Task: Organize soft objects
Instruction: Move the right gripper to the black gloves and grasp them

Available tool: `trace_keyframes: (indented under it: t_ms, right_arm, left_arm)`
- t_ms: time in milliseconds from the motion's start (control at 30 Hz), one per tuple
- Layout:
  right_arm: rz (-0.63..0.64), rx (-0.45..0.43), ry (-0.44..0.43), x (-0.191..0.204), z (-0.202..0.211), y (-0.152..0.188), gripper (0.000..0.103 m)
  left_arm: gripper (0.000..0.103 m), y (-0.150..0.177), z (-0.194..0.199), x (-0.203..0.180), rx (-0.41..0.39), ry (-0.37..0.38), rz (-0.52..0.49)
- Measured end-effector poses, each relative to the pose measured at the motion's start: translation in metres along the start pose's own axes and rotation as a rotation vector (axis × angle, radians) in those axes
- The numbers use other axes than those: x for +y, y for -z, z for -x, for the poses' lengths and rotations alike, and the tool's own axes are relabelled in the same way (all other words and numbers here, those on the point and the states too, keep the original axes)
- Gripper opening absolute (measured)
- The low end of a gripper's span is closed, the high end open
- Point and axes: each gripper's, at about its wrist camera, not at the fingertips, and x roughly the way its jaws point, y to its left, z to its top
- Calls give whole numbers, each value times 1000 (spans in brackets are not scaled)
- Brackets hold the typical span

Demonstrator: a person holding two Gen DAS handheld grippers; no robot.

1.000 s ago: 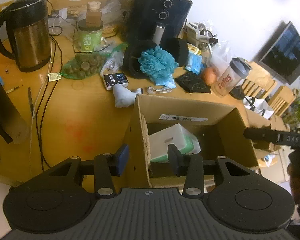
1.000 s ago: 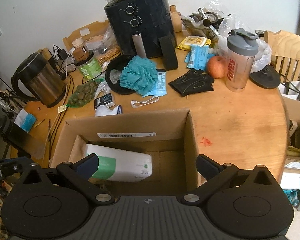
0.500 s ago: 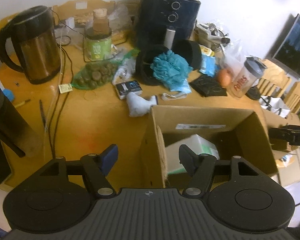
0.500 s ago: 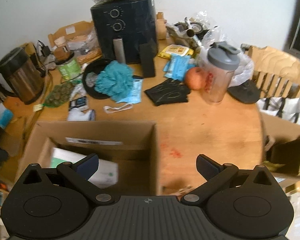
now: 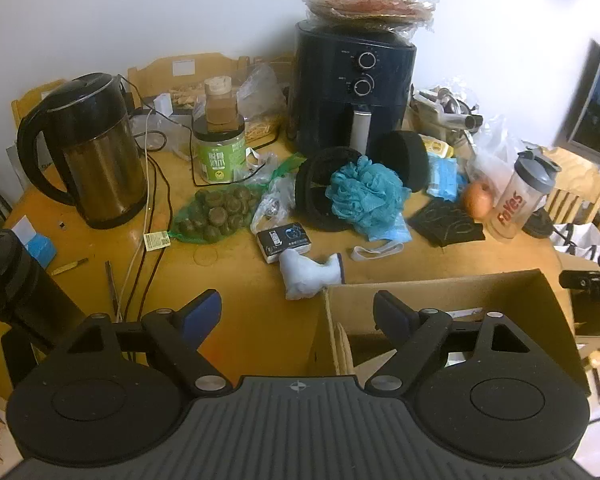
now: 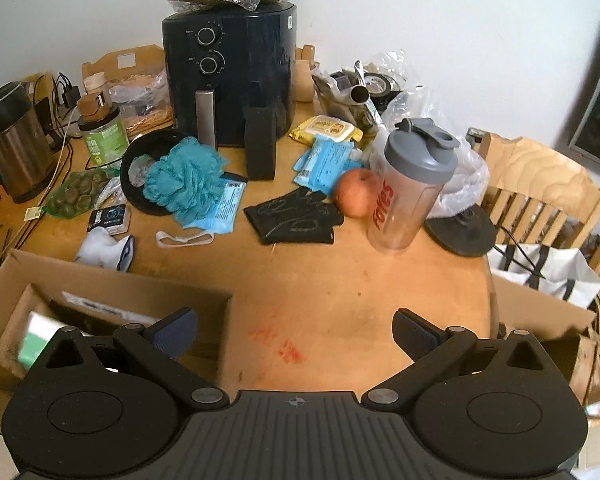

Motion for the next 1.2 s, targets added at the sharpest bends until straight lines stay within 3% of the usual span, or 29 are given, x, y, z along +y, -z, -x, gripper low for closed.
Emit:
trace_keyframes:
  t_ms: [533,833,1200]
  right_arm:
    - [50,-51,-90,-26,-66,-15,103]
    - [-22,-19,-130,-42,-117,-19,103]
    - [128,-10,-137,-30,-159,-32,103]
  left_arm:
    - [84,-2,-12,-8,33,15,5]
    - [83,-1,-13,-21,37,45,8]
    - [83,-8,-11,-21,35,29,44]
